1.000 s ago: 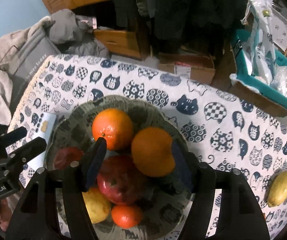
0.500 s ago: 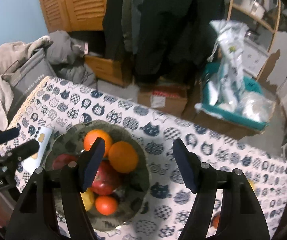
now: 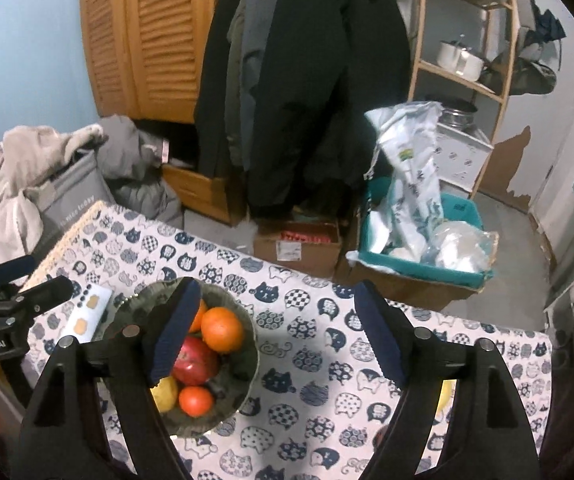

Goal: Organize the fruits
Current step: 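Withdraw both tools from the bowl toward the pear and tangerine on the cloth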

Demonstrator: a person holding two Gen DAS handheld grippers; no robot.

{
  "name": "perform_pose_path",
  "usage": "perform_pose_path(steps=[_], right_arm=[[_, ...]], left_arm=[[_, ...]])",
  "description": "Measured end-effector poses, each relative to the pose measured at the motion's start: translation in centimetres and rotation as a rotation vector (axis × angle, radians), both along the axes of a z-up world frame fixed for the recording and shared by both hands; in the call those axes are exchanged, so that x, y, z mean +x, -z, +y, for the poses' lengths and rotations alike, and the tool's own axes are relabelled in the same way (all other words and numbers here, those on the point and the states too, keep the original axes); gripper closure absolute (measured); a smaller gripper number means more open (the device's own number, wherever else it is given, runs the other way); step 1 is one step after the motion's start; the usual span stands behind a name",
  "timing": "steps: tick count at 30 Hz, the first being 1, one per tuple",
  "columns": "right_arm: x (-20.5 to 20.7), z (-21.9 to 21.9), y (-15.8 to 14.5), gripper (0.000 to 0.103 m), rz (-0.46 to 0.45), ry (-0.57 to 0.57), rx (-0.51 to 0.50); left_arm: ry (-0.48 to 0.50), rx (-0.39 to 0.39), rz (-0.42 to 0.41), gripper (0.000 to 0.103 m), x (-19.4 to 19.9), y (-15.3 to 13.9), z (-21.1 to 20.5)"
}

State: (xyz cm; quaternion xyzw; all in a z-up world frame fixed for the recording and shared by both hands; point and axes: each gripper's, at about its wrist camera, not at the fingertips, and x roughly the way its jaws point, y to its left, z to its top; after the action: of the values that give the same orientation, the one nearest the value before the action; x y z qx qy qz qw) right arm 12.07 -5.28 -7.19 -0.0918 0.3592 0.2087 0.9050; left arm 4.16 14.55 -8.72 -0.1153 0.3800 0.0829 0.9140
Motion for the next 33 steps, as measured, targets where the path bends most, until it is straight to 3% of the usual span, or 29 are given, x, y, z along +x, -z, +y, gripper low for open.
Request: perform_pose_path(steps=[16, 33], right_arm=[[-3.4, -8.2, -2.8, 0.022, -0.046, 0.085, 0.043], [-5.6, -16.4, -1.6, 0.022, -0.038, 0.170, 0.006]], left_arm=[[0.087, 0.055, -0.101, 0.003, -1.8, -4.7, -5.5], [0.153, 0.103, -0.121, 0.001, -1.0, -6.0, -11.4]])
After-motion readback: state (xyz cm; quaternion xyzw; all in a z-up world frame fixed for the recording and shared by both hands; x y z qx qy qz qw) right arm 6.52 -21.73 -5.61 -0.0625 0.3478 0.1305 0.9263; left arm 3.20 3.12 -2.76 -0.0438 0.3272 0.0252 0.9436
